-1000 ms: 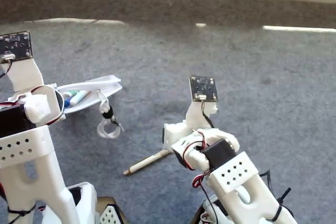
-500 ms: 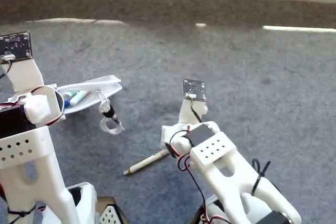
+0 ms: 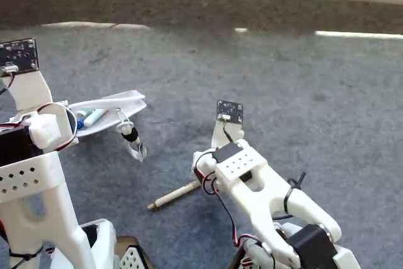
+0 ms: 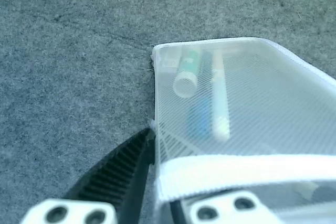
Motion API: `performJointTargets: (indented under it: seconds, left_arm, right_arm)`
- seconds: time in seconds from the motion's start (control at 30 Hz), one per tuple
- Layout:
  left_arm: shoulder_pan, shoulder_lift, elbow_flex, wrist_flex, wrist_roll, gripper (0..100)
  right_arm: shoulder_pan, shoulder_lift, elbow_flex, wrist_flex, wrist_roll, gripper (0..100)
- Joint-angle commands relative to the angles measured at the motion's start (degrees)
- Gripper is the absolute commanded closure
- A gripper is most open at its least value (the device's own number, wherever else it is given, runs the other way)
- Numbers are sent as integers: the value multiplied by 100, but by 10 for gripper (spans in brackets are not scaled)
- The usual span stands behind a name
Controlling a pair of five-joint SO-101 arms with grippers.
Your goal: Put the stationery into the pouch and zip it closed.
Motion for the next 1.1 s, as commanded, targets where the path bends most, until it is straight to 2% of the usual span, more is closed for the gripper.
performJointTargets:
  seconds: [0.0, 0.1, 0.13, 0.27, 0.73, 0.93, 1.07]
  left_arm:
    - [-75, 66, 40, -62, 18, 993]
    - [-75, 66, 40, -53, 18, 993]
    - [-75, 66, 40, -53, 18, 993]
    - [-84, 66, 40, -44, 18, 993]
    - [-84, 66, 40, -44, 18, 993]
    - [-84, 66, 40, -44, 18, 993]
    - [-84, 66, 40, -44, 18, 993]
  right_arm:
    - [22, 295, -215, -4, -26, 869]
    - [13, 541, -233, -13, -9, 991]
    - [4, 585, -233, -4, 70, 996]
    - [-40, 611, -233, 426, 651, 995]
    - [-57, 602, -338, 1640, 1749, 995]
    - [-48, 602, -1182, 3108, 2110, 995]
    - [-22, 602, -1648, 3600, 2286, 995]
